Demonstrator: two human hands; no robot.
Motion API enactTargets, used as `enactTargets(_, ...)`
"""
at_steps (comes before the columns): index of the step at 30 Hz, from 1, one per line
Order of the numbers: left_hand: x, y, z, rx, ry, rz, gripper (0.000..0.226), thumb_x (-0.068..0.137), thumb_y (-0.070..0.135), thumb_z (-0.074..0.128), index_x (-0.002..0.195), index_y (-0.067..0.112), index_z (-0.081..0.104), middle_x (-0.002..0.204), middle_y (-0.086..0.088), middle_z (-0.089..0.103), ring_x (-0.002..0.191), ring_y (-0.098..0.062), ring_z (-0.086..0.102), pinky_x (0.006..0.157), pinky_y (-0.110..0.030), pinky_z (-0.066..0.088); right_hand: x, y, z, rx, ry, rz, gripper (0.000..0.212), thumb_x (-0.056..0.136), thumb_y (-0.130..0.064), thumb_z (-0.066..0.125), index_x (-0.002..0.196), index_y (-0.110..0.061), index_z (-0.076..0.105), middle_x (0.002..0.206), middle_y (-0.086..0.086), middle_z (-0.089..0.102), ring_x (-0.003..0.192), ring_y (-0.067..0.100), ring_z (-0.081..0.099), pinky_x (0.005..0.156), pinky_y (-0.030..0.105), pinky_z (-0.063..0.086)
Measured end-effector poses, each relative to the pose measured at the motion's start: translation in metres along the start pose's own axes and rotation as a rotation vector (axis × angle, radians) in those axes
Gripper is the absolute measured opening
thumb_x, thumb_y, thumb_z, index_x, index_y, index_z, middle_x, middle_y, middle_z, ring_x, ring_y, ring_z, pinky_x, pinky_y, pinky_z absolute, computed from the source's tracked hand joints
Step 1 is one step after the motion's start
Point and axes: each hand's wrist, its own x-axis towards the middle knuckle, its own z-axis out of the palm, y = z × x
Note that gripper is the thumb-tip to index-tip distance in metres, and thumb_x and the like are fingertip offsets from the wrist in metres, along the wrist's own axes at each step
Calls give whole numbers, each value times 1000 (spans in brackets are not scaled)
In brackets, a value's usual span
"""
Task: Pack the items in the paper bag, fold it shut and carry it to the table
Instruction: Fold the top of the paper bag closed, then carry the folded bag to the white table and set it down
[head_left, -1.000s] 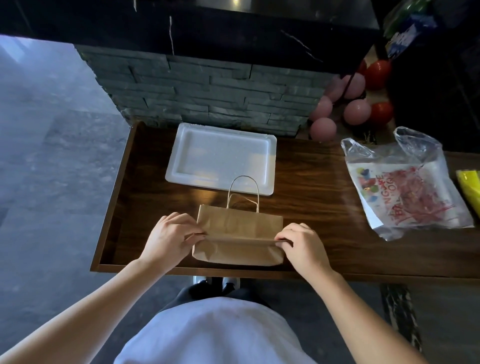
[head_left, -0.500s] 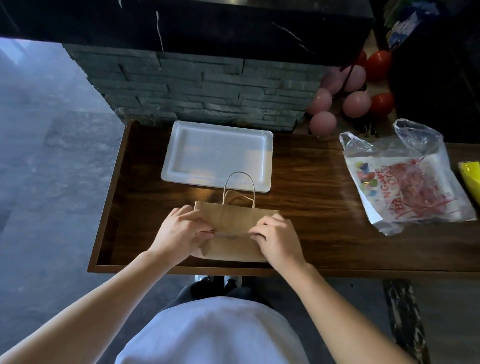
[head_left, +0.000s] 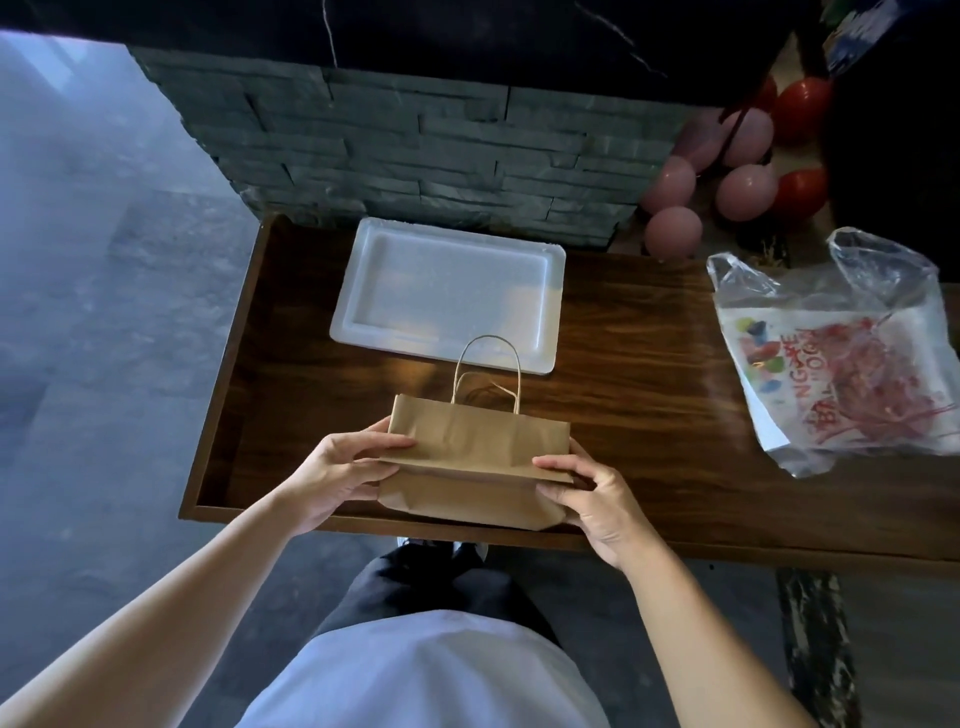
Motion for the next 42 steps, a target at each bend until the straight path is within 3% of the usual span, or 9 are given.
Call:
enactTargets(5, 3, -7, 10, 100, -20, 132, 45, 91, -6, 60, 125, 23, 68, 149, 29, 33, 128, -14, 56, 89, -29, 57, 8, 6, 0, -14, 4, -94, 34, 61, -18, 83, 95, -20, 79, 139, 1, 53, 128, 20, 49, 106, 47, 43)
enactTargets(9, 7, -16, 10, 289, 40, 234, 36, 89, -1, 65, 116, 21, 73, 160, 16, 29, 139, -10, 43, 103, -44, 50, 6, 8, 4, 53, 13, -140, 26, 59, -22, 82, 85, -21, 80, 119, -1, 68, 118, 26, 58, 99, 44, 49)
enactTargets(13, 2, -18, 5, 313, 72, 266, 25, 88, 16, 66, 110, 25, 76, 159, 20, 28, 136, -12, 46, 92, -49, 58, 2, -6, 14, 19, 57, -191, 16, 62, -19, 80, 78, -23, 81, 126, 7, 64, 119, 30, 56, 93, 38, 52)
enactTargets(17, -22, -11, -1, 284, 145, 308, 27, 84, 32, 66, 109, 31, 76, 157, 26, 26, 136, -12, 44, 83, -43, 62, -5, -28, 34, -58, 35, -254, 15, 68, -10, 78, 75, -24, 80, 138, 4, 55, 121, 16, 56, 102, 42, 47)
enactTargets(21, -66, 0, -25, 302, 265, 420, 24, 87, 26, 65, 106, 34, 77, 158, 21, 29, 139, -11, 42, 92, -43, 58, -16, -54, 77, -110, -50, -345, 14, 67, -11, 78, 77, -21, 80, 136, 1, 56, 113, 3, 60, 99, 38, 48)
enactTargets(26, -161, -3, -87, 417, 485, 569, 27, 90, 21, 68, 102, 44, 76, 159, 17, 27, 141, 8, 30, 105, -16, 37, -42, -72, 174, -173, -247, -336, 11, 69, -17, 75, 76, -22, 79, 103, -10, 71, 109, 24, 59, 89, 50, 52)
enactTargets(29, -245, -28, -127, 362, 604, 627, 21, 85, 33, 67, 102, 41, 77, 158, 18, 28, 141, 10, 28, 96, -6, 39, -64, -62, 254, -221, -401, -339, 13, 70, -15, 73, 82, -13, 78, 103, 6, 70, 102, 25, 61, 83, 47, 54)
enactTargets(35, -414, -130, -192, 206, 963, 648, 32, 89, -2, 65, 101, 24, 78, 157, -4, 34, 147, -1, 23, 106, -18, 37, -111, 1, 441, -266, -790, -280, 16, 64, -16, 80, 78, -10, 78, 110, 9, 60, 96, 21, 59, 73, 35, 43)
enactTargets(42, -598, -283, -209, -117, 1415, 607, 39, 88, -7, 63, 97, 28, 79, 153, -4, 38, 144, -3, 30, 95, -5, 37, -199, 125, 653, -522, -1192, -185, 11, 68, -12, 79, 78, -11, 78, 96, -11, 65, 73, 6, 57, 47, 16, 41)
